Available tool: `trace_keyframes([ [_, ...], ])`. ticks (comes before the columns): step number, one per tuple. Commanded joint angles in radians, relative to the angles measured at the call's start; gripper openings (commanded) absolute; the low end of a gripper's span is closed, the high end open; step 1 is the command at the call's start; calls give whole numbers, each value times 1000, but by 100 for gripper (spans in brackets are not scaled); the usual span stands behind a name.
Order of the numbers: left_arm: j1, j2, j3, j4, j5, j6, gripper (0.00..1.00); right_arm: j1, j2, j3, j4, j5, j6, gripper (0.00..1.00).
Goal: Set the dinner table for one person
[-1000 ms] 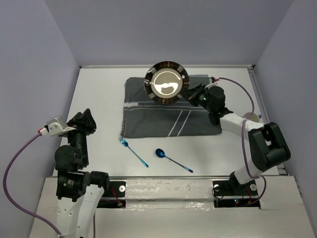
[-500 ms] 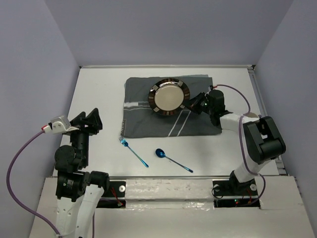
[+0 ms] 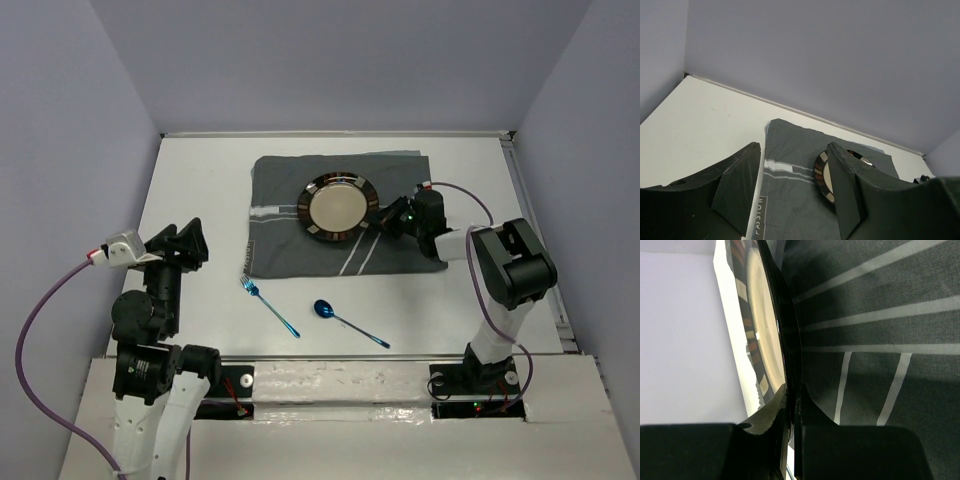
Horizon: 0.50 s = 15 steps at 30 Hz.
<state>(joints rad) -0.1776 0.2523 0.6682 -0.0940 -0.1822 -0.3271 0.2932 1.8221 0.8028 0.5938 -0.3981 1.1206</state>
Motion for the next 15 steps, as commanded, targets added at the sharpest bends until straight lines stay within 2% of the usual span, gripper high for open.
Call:
trace_keyframes([
  [1,-5,10,1,59,18,5,66,-8,-4,10,248,-68,44,0],
  [4,-3,10,1,60,20,5,66,-8,16,-16,244,-74,36,2],
  [6,-5,10,1,59,20,3,66,-8,31,-33,236,-82,27,10],
  [8,-5,8,1,60,23,3,66,-8,31,-48,219,-82,7,39],
  [11,-5,7,-1,63,29,3,66,-8,8,-56,166,-58,-30,56],
  [12,-3,5,-1,63,29,3,66,-8,-27,-59,109,-45,-66,61],
  [13,-5,2,-1,63,29,3,66,-8,-47,-56,69,-15,-90,71],
  [15,-5,-1,-1,65,30,3,66,-8,-93,-44,-82,24,-172,78],
])
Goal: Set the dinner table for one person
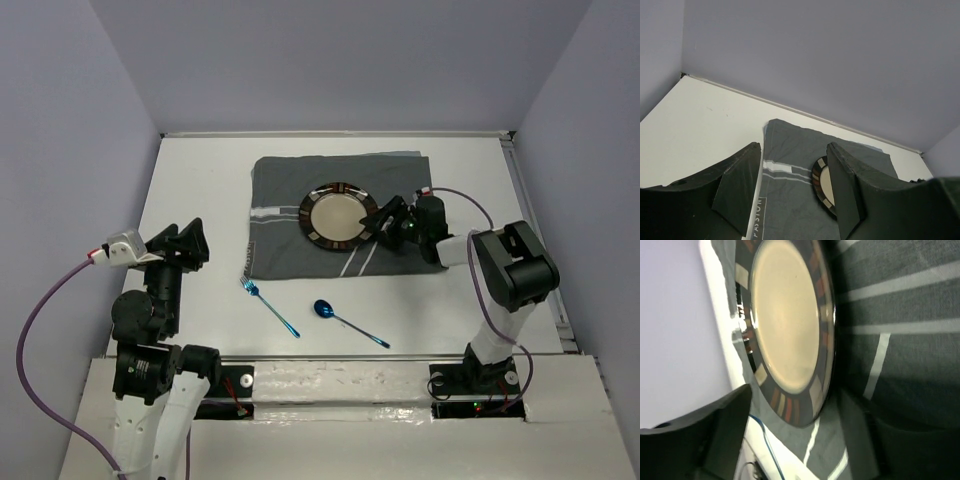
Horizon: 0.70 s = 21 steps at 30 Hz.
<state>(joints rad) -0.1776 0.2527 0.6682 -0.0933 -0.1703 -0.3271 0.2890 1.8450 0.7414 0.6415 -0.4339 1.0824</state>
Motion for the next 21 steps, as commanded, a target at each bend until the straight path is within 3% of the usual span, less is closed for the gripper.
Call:
trace_keyframes([
  [1,-5,-3,-1,64,18,2,66,-4,-162,24,-176,82,-160,84],
  [6,-8,-16,-1,67,17,5,66,-4,-292,56,-497,307,-349,91],
  [10,-16,-23,-2,69,20,7,66,-4,-473,42,-630,443,-436,87],
  [14,-28,-24,-5,75,48,11,66,-4,-637,107,-847,696,-547,83],
  [15,-33,-23,-7,76,58,14,66,-4,-717,122,-926,851,-565,83],
  [18,-51,-26,-5,83,90,19,66,-48,-863,131,-997,1077,-666,85],
  [21,-78,-44,-7,83,89,22,67,-123,-918,130,-1035,1088,-682,87],
])
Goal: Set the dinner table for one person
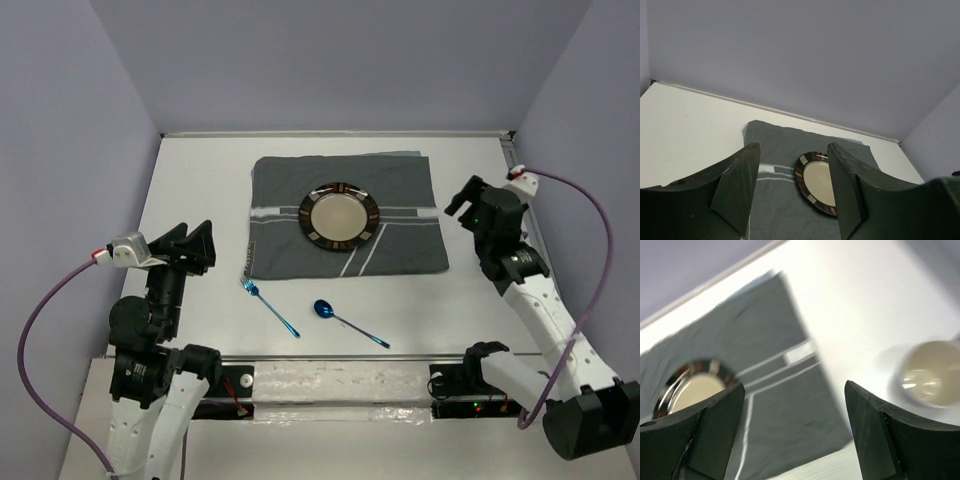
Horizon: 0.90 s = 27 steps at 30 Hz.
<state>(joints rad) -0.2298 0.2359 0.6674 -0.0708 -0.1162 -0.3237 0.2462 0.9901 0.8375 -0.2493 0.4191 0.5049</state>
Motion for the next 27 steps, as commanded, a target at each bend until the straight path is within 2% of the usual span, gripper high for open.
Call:
trace_keyframes([
  [1,-31,-30,-5,60,32,20,68,-91,-61,34,-149,216,-100,87],
  [8,-75,-53,-6,54,21,23,67,-195,73,34,-166,270,-66,79],
  [13,-101,-61,-3,54,13,34,67,-332,149,74,-142,81,-78,77],
  [22,-112,-76,-5,57,10,35,66,-372,331,112,-113,-68,-75,71],
  [27,-112,-78,-5,58,12,38,66,-372,395,92,-65,-70,-42,68],
])
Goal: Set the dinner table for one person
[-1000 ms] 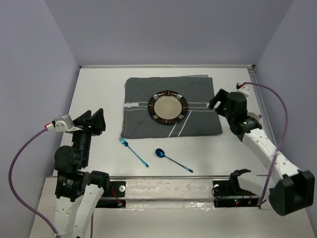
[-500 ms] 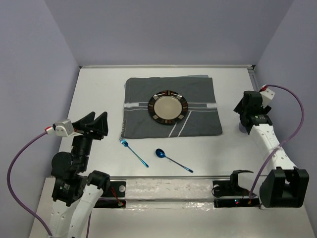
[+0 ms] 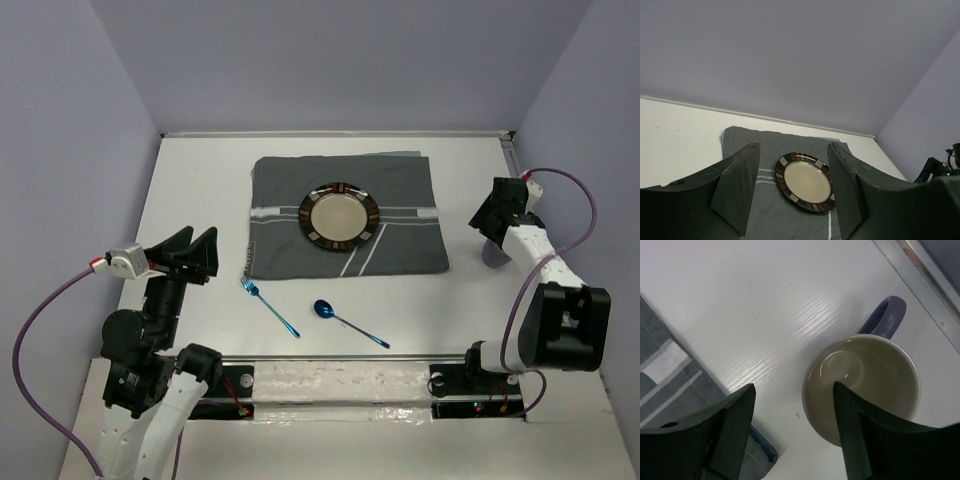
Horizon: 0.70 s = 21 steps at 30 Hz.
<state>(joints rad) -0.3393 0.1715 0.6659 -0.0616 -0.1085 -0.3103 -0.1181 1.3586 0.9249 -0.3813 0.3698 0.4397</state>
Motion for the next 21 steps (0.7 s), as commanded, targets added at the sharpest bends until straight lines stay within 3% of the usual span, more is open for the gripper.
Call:
trace_keyframes([
  [1,-3,-13,-3,48,4,23,66,-8,34,5,65,-5,31,61],
  [2,-3,-13,-3,48,6,25,66,-8,37,0,67,9,39,53],
  [3,-3,-12,-3,48,6,23,66,-8,34,-9,73,30,45,36],
  [5,-3,-10,-3,49,7,23,66,-8,16,-21,85,46,47,13],
  [6,-3,-9,-2,48,10,23,67,-8,-10,-26,96,52,45,4],
  [7,-3,-7,-2,48,15,23,67,-8,-27,-32,101,58,33,0],
  [10,-1,-4,-2,49,20,19,67,9,-101,-17,116,61,-1,0],
  [14,-1,8,-3,51,29,19,67,121,-138,78,185,-14,-91,0],
  [17,2,22,-3,52,43,20,67,234,-21,255,173,-26,-191,0],
  [21,11,36,-3,51,46,19,72,259,149,455,151,-118,-259,0],
])
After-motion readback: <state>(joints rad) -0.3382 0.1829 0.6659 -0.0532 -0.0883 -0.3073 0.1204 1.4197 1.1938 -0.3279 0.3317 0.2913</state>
